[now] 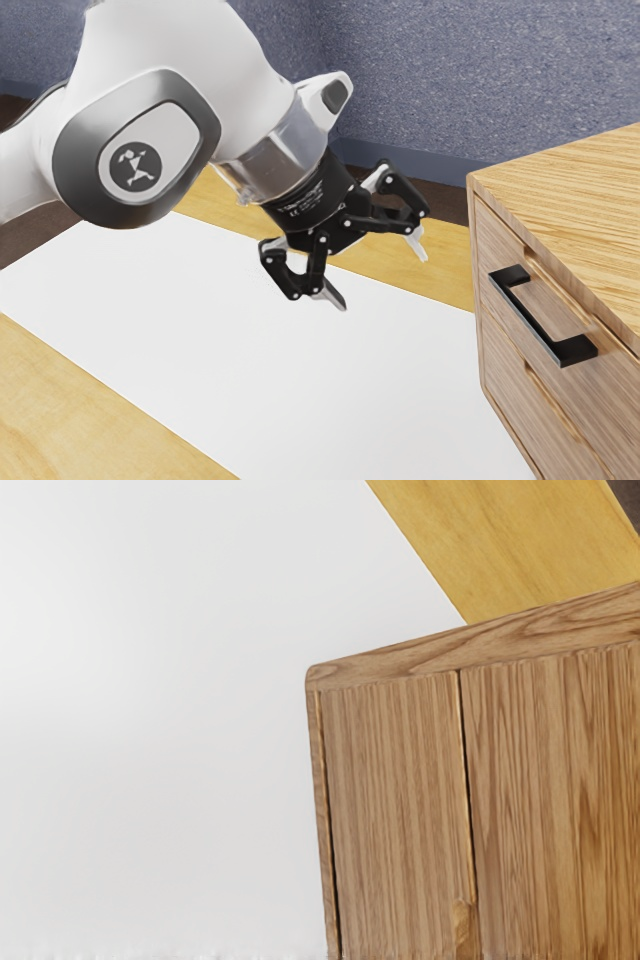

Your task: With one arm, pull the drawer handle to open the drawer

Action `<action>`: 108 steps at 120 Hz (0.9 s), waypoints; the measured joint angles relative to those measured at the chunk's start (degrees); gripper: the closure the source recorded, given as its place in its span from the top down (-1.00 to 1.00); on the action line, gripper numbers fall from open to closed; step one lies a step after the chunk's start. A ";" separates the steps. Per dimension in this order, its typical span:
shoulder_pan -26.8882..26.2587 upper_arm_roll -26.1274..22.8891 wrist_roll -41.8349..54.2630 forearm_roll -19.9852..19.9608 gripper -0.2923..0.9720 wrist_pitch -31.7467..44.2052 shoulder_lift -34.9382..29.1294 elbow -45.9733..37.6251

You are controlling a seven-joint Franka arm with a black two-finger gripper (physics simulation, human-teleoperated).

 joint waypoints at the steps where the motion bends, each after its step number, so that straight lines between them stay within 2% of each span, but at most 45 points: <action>1: -0.18 -0.03 -0.22 -0.03 0.54 0.26 0.01 -0.12; 60: -6.39 -1.20 -8.92 -0.43 0.54 9.98 0.68 -2.48; 108: -7.60 -2.42 -12.23 -0.42 0.54 15.20 2.83 -3.91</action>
